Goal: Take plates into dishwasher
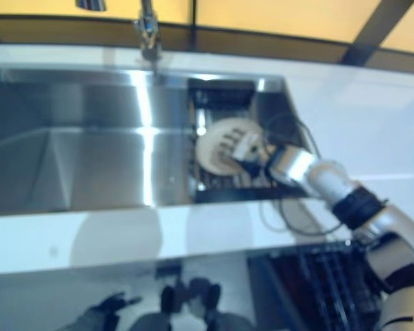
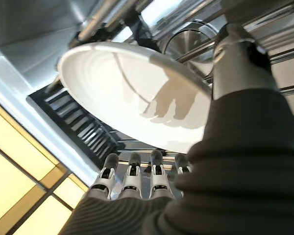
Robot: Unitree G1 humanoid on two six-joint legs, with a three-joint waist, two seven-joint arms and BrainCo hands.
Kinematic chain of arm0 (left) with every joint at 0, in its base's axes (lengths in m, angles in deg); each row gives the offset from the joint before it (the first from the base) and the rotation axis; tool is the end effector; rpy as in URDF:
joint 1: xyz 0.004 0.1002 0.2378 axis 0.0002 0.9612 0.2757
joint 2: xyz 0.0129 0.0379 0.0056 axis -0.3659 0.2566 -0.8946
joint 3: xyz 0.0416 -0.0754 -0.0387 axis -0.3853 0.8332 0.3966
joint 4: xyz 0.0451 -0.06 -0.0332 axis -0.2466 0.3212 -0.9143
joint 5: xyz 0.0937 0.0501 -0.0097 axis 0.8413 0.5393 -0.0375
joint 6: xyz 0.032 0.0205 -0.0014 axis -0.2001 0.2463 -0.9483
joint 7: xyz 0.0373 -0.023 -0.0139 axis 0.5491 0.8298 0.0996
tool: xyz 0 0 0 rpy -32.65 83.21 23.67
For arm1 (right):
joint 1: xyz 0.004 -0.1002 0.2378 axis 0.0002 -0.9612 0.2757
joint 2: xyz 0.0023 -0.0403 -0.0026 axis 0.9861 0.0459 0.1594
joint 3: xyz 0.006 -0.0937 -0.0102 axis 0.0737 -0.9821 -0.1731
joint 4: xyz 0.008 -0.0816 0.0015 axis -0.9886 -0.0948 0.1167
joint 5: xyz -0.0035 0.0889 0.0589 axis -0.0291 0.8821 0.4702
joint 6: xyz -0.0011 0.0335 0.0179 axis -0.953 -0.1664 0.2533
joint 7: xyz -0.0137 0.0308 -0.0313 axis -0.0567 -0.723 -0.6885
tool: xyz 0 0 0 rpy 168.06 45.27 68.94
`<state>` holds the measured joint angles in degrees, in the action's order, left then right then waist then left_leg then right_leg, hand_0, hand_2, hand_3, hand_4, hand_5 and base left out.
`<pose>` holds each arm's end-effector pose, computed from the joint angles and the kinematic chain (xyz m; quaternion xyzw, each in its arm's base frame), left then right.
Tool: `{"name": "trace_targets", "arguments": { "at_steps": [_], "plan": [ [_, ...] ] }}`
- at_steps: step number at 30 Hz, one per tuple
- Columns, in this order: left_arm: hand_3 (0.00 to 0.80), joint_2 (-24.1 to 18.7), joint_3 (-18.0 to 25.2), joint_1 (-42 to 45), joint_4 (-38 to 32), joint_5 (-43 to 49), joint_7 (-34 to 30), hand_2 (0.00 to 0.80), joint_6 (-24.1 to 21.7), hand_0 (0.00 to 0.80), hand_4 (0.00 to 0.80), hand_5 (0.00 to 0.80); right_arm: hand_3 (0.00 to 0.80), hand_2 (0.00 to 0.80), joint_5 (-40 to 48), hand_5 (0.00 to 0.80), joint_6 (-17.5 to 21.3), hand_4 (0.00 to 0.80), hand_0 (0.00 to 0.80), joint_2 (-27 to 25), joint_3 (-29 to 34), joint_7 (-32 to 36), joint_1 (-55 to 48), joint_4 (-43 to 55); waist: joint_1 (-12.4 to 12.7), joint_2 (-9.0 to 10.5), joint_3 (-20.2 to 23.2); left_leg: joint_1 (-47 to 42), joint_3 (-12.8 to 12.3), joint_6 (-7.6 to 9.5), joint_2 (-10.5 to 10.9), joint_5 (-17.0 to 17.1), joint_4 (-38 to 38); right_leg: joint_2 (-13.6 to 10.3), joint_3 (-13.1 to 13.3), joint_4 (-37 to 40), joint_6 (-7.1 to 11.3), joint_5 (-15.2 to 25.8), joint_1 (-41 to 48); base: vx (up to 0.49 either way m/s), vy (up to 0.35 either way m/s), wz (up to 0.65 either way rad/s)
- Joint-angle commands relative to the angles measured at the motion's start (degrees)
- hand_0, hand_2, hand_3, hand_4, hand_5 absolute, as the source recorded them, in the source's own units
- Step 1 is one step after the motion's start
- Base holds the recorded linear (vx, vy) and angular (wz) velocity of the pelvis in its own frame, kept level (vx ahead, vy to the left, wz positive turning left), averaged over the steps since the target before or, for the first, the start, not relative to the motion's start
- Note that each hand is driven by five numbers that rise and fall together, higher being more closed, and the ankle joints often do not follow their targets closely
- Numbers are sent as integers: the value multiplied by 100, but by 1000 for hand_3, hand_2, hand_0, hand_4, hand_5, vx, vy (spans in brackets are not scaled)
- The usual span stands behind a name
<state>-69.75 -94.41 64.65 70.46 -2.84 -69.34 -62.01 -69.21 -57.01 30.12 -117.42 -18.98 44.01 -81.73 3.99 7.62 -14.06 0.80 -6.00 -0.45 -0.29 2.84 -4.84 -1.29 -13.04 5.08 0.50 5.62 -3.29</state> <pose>0.1145 0.2499 -0.0919 0.1439 0.5273 0.0379 0.8365 0.3005 -0.1502 0.2039 -0.8744 -0.2355 0.2287 0.3574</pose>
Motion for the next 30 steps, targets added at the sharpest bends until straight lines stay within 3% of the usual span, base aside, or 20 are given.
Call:
{"name": "trace_targets", "arguments": {
  "at_steps": [1,6,7,8,11,12,24,30],
  "plan": [
    [0,62,-240,-358,267,-142,49,0,-154,0,0,0,0,0,-112,0,-34,0,0,1,49,-241,21,134,175,55,4,-8,0,-126,-113,-221,-16,-558,-229,-62,789,-44,293,0,0,0],
    [0,71,-247,-371,251,-150,39,0,-159,0,0,0,0,0,-323,0,-125,0,0,113,62,-545,-107,-73,191,43,2,10,15,-131,-121,-221,-16,-566,-248,-63,796,-44,277,0,0,0],
    [0,82,-263,-378,241,-165,49,0,-147,0,0,0,97,97,-406,97,-144,97,97,148,66,-629,-131,-118,193,36,-1,11,20,-129,-121,-219,-16,-567,-249,-66,796,-43,275,0,0,0],
    [0,92,-278,-389,229,-176,58,0,-132,0,0,0,292,292,-496,292,-196,292,292,185,59,-750,-144,-175,198,29,-3,11,25,-127,-121,-216,-16,-567,-248,-65,795,-43,277,0,0,0],
    [0,108,-303,-400,210,-171,48,0,-113,0,0,0,615,615,-867,615,-341,615,615,300,66,-1067,-185,-475,228,3,-3,10,42,-119,-116,-220,-16,-570,-262,-67,788,-54,287,0,0,0],
    [0,128,-324,-397,205,-175,62,0,-108,0,0,0,800,800,-1042,800,-396,800,800,358,61,-1140,-188,-562,241,-8,0,11,48,-116,-114,-224,-16,-573,-269,-62,785,-56,293,0,0,0],
    [0,223,-494,-321,66,-173,82,0,-51,0,0,0,800,800,-1780,800,-1330,800,800,467,28,-1781,-135,-1573,350,-141,49,47,144,-97,-69,-217,-16,-600,-322,-45,768,-82,322,-1,2,1],
    [0,224,-542,-284,3,-160,72,0,-24,0,0,0,800,800,-1688,800,-1479,800,800,309,97,-2090,-53,-1712,344,-164,91,30,177,-79,-44,-233,-16,-597,-322,-38,770,-92,345,-2,4,7]
  ]
}}
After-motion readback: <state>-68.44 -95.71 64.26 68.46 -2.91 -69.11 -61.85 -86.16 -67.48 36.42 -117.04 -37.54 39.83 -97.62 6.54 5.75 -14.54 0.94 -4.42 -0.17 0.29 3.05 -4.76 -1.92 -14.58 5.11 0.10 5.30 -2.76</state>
